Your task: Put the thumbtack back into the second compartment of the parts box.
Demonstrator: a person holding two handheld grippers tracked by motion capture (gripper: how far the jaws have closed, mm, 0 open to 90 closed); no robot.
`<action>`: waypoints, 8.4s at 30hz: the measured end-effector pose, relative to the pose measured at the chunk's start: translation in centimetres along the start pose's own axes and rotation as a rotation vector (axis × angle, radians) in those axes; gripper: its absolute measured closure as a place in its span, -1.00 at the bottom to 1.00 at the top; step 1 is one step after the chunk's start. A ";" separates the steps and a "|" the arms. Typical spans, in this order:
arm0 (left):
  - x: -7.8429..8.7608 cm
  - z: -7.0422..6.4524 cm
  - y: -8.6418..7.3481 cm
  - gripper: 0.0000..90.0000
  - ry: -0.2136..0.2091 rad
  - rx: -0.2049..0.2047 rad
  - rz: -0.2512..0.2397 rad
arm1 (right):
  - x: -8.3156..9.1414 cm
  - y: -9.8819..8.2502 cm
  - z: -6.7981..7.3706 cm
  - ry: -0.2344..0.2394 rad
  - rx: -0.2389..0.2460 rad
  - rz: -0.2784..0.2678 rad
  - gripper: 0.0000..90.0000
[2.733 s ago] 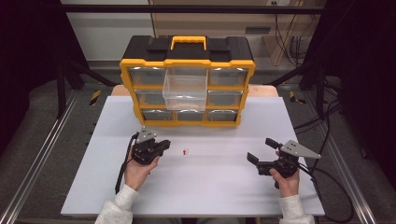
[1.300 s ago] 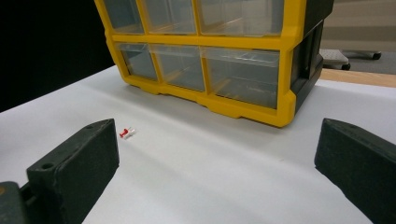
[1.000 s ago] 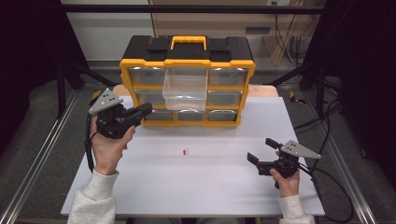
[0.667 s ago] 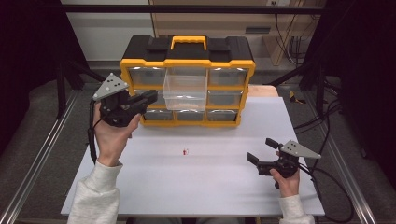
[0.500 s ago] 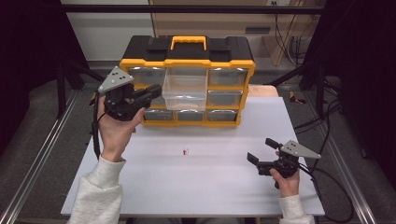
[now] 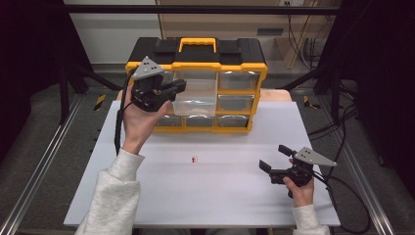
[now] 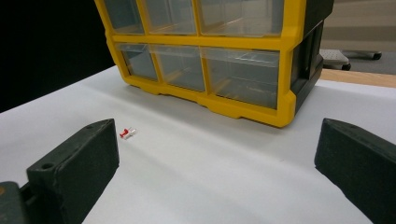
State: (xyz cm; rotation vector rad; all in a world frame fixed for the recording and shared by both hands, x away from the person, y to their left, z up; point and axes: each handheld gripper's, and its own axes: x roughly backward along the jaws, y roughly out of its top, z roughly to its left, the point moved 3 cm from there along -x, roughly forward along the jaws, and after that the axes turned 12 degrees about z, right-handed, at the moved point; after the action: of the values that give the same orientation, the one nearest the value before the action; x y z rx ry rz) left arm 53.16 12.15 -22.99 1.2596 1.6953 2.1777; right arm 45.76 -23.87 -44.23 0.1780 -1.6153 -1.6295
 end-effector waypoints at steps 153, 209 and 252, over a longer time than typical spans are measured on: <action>-14.6 -2.5 -23.0 0.88 -0.030 0.063 0.386 | 0.0 -0.1 0.0 -0.005 0.010 0.009 -0.99; -0.9 0.6 -15.9 0.88 -0.031 0.116 0.136 | 0.2 0.0 0.0 -0.010 0.010 0.004 -0.99; 5.7 -0.7 -3.4 0.88 0.006 0.015 -0.024 | 0.2 -0.1 0.0 -0.012 0.012 0.006 -0.99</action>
State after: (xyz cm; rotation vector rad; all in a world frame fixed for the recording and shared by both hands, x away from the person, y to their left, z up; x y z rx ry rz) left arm 47.73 15.95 -22.84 1.2307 1.7231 2.1616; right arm 45.60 -24.00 -44.20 0.1694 -1.6340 -1.6190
